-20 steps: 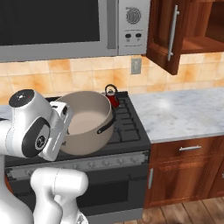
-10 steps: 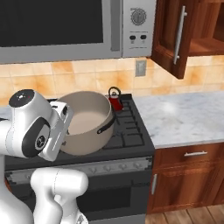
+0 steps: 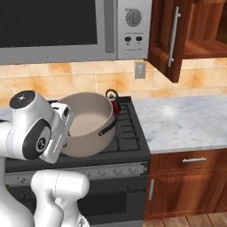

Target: Pick the kettle from the cabinet and place it on a stove burner. Then pick the pot from the counter and place it on another stove burner. Finally, turn both burners on.

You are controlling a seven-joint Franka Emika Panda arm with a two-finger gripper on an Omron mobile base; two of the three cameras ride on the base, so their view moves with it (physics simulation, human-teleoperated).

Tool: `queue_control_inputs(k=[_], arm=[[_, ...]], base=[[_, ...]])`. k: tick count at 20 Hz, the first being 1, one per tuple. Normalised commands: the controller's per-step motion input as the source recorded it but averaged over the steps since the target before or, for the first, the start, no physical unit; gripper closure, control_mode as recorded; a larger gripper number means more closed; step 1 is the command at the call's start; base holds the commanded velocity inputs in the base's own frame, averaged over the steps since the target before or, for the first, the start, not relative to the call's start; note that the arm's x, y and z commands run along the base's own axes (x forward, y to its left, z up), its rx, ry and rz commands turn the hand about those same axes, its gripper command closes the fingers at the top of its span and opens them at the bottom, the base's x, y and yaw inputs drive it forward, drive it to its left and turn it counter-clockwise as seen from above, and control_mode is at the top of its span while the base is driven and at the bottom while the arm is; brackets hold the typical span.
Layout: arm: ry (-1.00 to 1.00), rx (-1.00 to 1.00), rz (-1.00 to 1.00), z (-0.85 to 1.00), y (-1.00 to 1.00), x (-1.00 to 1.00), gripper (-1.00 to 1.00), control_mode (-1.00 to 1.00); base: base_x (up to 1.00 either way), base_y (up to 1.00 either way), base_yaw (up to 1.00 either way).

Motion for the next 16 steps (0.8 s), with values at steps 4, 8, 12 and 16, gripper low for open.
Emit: queue_control_inputs(k=[4, 8, 12, 16], arm=[[0.00, 0.00, 0.00, 0.00, 0.00, 0.00, 1.00, 1.00], [0.00, 0.00, 0.00, 0.00, 0.00, 0.00, 1.00, 1.00], [0.00, 0.00, 0.00, 0.00, 0.00, 0.00, 1.00, 1.00], [0.00, 0.00, 0.00, 0.00, 0.00, 0.00, 1.00, 1.00]], base=[[0.34, 0.18, -0.01], [0.18, 0.48, -0.10], [0.05, 0.54, -0.14], [-0.12, 0.40, -0.04]])
